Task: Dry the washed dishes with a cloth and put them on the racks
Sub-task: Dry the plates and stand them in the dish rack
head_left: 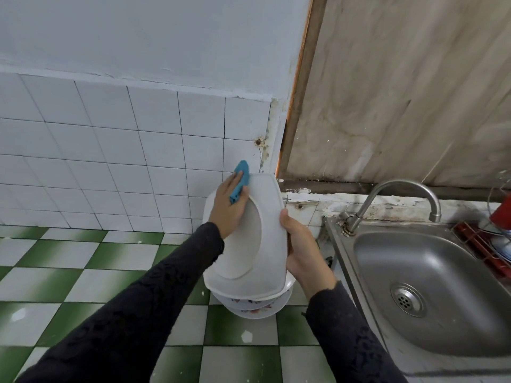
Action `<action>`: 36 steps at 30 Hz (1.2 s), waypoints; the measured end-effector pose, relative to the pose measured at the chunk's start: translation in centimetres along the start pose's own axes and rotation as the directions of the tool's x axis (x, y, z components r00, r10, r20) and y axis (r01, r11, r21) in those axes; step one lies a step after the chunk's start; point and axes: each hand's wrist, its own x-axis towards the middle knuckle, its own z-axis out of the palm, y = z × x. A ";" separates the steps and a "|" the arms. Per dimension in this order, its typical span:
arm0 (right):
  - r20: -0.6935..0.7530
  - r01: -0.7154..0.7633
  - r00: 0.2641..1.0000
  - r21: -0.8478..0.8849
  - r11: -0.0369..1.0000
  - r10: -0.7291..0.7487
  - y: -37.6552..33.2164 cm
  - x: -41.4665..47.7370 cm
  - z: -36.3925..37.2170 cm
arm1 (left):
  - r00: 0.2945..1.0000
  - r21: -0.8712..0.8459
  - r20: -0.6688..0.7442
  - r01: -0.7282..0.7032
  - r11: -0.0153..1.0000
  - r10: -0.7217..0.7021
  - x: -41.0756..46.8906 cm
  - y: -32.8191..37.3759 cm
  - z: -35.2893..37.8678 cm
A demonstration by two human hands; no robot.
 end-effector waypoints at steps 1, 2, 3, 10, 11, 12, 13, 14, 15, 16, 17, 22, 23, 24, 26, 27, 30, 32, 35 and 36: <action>-0.006 0.004 1.000 -0.018 1.000 -0.004 0.0 0.0 0.0 | 1.000 0.047 -0.002 0.006 0.999 -0.006 -0.1 0.2 0.2; -0.013 0.008 1.000 -0.031 0.999 -0.009 0.1 0.0 0.0 | 0.998 0.126 0.024 -0.054 0.991 0.052 -0.6 0.5 0.6; -0.013 0.013 1.000 -0.038 0.999 -0.014 0.1 0.0 0.0 | 0.986 0.194 0.073 -0.160 0.968 0.149 -1.3 0.8 1.1; -0.021 0.026 0.999 -0.025 0.999 -0.027 0.0 0.2 -0.4 | 0.995 0.099 -0.022 -0.094 0.991 0.097 -0.4 -0.8 -0.1; -0.027 0.030 0.999 0.000 1.000 -0.030 -0.1 0.2 -0.5 | 0.998 0.062 -0.057 0.016 0.998 -0.013 -0.1 -1.8 -0.9; -0.037 0.034 0.999 0.038 0.999 -0.033 -0.1 0.2 -0.6 | 0.993 0.047 -0.059 0.106 0.993 -0.103 -0.2 -2.8 -1.6; -0.046 0.036 0.998 0.085 0.996 -0.032 0.0 0.2 -0.7 | 0.985 0.045 -0.041 0.167 0.985 -0.165 -0.6 -3.8 -2.0; -0.056 0.036 0.998 0.130 0.991 -0.029 0.0 0.2 -0.6 | 0.981 0.043 -0.021 0.192 0.980 -0.191 -1.2 -4.6 -2.2; -0.069 0.038 0.997 0.173 0.984 -0.027 0.0 0.3 -0.6 | 0.982 0.058 -0.003 0.189 0.980 -0.189 -2.1 -5.2 -2.0; -0.085 0.043 0.996 0.209 0.977 -0.025 0.1 0.3 -0.4 | 0.987 0.104 0.012 0.159 0.982 -0.161 -3.1 -5.5 -1.5; -0.104 0.050 0.994 0.242 0.969 -0.025 0.2 0.4 -0.1 | 0.993 0.168 0.029 0.106 0.980 -0.113 -4.2 -5.4 -1.0; -0.173 0.071 0.985 0.370 0.926 -0.007 0.0 0.9 0.8 | 0.945 0.288 0.249 -0.282 0.915 0.213 -10.1 -2.5 1.5; -0.178 0.064 0.984 0.386 0.920 0.006 -0.1 0.9 0.6 | 0.914 0.331 0.291 -0.373 0.867 0.282 -10.8 -2.4 1.5; -0.181 0.055 0.983 0.399 0.915 0.020 -0.2 0.9 0.5 | 0.884 0.374 0.318 -0.449 0.811 0.343 -11.1 -2.8 1.1; -0.174 0.037 0.984 0.445 0.895 0.046 0.0 0.8 0.1 | 0.845 0.434 0.327 -0.532 0.727 0.423 -11.1 -3.7 0.1; -0.175 0.030 0.983 0.465 0.885 0.058 0.1 0.7 0.0 | 0.832 0.450 0.321 -0.554 0.700 0.452 -10.9 -4.2 -0.5; -0.229 0.027 0.970 0.456 0.890 0.088 -0.2 0.3 0.1 | 0.777 0.462 0.304 -0.627 0.627 0.552 -10.4 -4.7 -1.8; -0.268 0.034 0.959 0.424 0.905 0.089 -0.7 0.4 0.0 | 0.740 0.457 0.268 -0.661 0.594 0.617 -9.9 -4.2 -2.3; -0.245 0.077 0.969 0.329 0.941 0.006 -1.3 0.7 -0.7 | 0.738 0.433 0.174 -0.652 0.623 0.652 -8.9 -2.6 -2.9; -0.212 0.100 0.976 0.289 0.952 -0.038 -1.5 0.8 -1.0 | 0.750 0.410 0.136 -0.638 0.653 0.648 -8.6 -2.0 -3.1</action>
